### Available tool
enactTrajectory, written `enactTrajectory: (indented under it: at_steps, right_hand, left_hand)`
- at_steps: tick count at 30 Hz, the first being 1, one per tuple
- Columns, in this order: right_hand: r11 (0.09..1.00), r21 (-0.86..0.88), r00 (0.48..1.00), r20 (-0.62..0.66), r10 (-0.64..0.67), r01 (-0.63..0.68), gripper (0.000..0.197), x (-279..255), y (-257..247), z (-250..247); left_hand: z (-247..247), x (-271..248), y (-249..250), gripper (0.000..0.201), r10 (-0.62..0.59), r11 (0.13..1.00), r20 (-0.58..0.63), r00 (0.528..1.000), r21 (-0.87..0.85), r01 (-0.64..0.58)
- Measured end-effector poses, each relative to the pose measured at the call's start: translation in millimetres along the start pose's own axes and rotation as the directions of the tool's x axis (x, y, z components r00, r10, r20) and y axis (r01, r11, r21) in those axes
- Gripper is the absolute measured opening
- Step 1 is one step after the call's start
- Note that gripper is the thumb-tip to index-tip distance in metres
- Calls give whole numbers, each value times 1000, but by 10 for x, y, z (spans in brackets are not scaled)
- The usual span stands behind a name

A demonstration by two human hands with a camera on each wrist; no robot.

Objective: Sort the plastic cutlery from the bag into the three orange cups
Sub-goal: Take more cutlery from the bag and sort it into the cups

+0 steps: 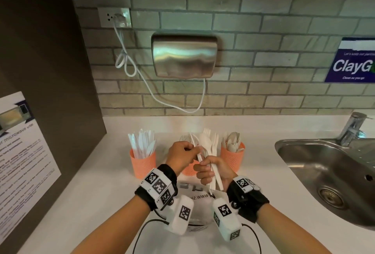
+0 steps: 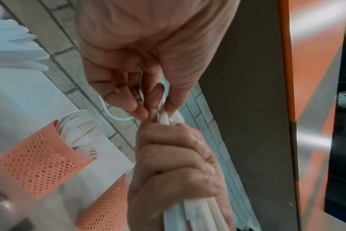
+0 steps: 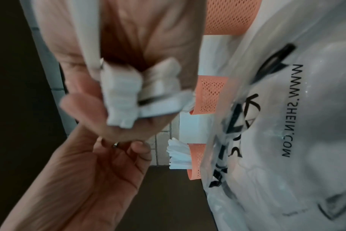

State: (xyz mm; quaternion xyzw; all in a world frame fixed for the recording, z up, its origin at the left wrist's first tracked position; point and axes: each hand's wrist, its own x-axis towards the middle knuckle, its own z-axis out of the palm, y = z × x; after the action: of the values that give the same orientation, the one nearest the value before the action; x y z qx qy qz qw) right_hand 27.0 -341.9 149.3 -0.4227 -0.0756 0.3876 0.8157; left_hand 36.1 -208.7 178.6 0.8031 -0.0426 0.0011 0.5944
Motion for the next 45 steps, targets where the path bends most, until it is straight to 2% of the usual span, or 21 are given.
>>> enactTrajectory:
  at_steps: [4,6,8,10,13,15,17,19,22,24,27,30,32,34,36,37,39,41,43,45]
  right_hand:
    - [993,110,999,-20,-42,44,54,-53,44,-8]
    - [990,125,997,-48,-66,72,57,-73,54,0]
    - [994,84,995,-76,-66,73,51,-81,63,-6]
    - [998,-13,988,-139,-71,69,41,-77,84,-17]
    - [956,-282,965,-218,-145,80,24,-82,111,14]
    - [844,-530,913,-302,-273,77,13,-77,146,78]
    - [651,-759,785,-399,-473,6,17,-37,184,71]
    - [430,-902,662,-346,-664,-40,9,4,203,34]
    - [160,-971,565,-234,-791,-178,22,36,219,-11]
    - [50,-967,527,-178,-831,-248,26,39,205,-34]
    - [-17,-955,526,-148,-838,-296,27,57,199,-88]
    - [-35,-954,540,-138,-830,-297,28,87,210,-150]
    - [-25,-962,552,-133,-823,-270,29,109,206,-178]
    - [44,-981,582,-148,-800,-189,33,139,194,-225]
    - [195,-978,638,-199,-744,-79,36,163,169,-231]
    - [305,-952,669,-243,-702,-25,36,177,153,-218]
    - [542,-839,723,-344,-600,50,25,183,123,-174]
    - [722,-686,771,-409,-487,92,13,176,81,-157]
    - [827,-549,826,-407,-390,120,15,162,41,-157]
    - [895,-420,871,-373,-320,149,24,163,6,-171]
  left_hand:
    - [-20,22,-6,23,0,999,-7,1000,-33,0]
    - [-36,20,10,18,33,998,-12,999,-49,-33]
    - [-56,20,28,19,62,992,-20,998,-110,-64]
    - [-91,6,71,23,61,967,-39,997,-246,-68]
    - [-197,21,114,22,63,916,-131,989,-386,-109]
    - [-280,51,105,22,58,887,-182,982,-441,-134]
    - [-355,90,72,23,38,879,-210,977,-458,-133]
    - [-414,113,16,21,42,903,-233,972,-407,-137]
    - [-484,131,-122,20,92,951,-280,956,-260,-168]
    - [-541,148,-228,19,101,958,-290,952,-230,-172]
    - [-670,206,-366,14,128,973,-316,940,-144,-181]
    - [-859,271,-410,35,228,971,-376,898,14,-240]
    - [-991,308,-369,55,303,953,-394,867,126,-276]
    - [-1120,374,-313,68,352,933,-423,835,229,-278]
    - [-1253,471,-259,63,409,901,-424,808,329,-284]
    - [-1318,530,-245,57,439,881,-407,801,371,-294]
    - [-1426,655,-273,44,464,852,-366,807,433,-294]
    - [-1477,750,-318,37,471,821,-327,819,502,-271]
    - [-1488,812,-380,35,463,789,-292,837,565,-240]
    - [-1479,850,-477,33,448,761,-257,856,613,-214]
